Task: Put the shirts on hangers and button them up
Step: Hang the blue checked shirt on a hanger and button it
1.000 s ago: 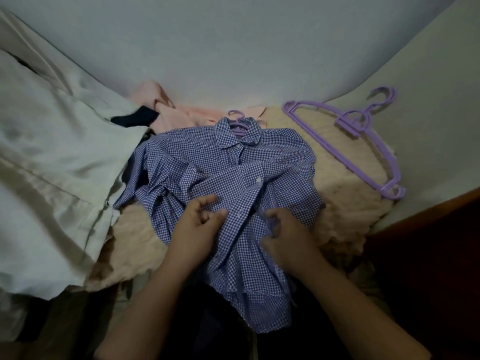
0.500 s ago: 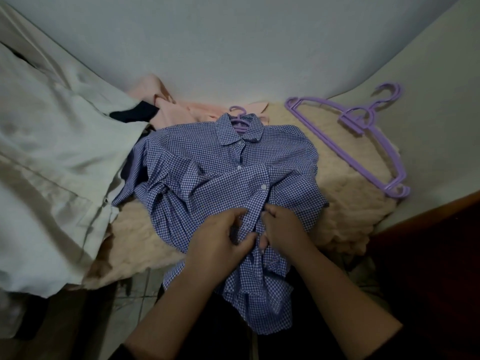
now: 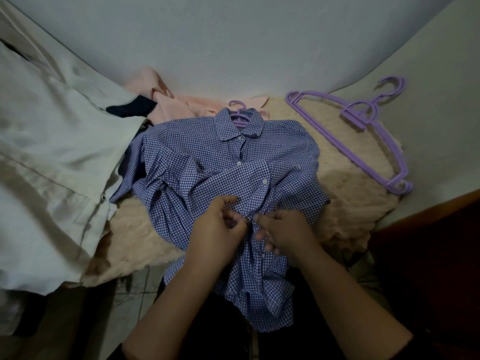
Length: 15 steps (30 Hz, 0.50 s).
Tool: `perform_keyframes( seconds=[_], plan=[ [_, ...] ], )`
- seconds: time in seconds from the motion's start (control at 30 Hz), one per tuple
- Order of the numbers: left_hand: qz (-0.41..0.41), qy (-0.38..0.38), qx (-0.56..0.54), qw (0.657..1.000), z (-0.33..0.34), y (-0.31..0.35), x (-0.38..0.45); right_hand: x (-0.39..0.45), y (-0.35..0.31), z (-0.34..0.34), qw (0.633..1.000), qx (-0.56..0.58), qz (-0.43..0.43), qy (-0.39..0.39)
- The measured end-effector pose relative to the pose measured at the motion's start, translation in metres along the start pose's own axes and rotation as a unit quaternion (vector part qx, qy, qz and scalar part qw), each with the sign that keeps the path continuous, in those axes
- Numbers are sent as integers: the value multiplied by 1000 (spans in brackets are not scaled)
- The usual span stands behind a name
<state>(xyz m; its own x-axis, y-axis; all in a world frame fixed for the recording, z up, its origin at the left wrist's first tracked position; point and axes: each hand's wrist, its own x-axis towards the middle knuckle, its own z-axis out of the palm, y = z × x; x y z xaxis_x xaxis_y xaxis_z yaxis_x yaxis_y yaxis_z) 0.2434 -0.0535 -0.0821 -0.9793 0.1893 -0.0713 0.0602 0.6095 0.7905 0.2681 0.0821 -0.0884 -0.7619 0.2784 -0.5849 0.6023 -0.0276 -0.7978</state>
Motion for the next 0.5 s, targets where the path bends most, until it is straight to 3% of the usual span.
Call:
perform_keyframes(
  seconds=[0.13, 0.5],
  plan=[
    [-11, -10, -23, 1000, -1, 3, -4, -13, 4, 3, 1000, 17, 6, -20],
    [13, 22, -32, 999, -8, 14, -10, -28, -7, 5, 997, 6, -78, -25]
  ],
)
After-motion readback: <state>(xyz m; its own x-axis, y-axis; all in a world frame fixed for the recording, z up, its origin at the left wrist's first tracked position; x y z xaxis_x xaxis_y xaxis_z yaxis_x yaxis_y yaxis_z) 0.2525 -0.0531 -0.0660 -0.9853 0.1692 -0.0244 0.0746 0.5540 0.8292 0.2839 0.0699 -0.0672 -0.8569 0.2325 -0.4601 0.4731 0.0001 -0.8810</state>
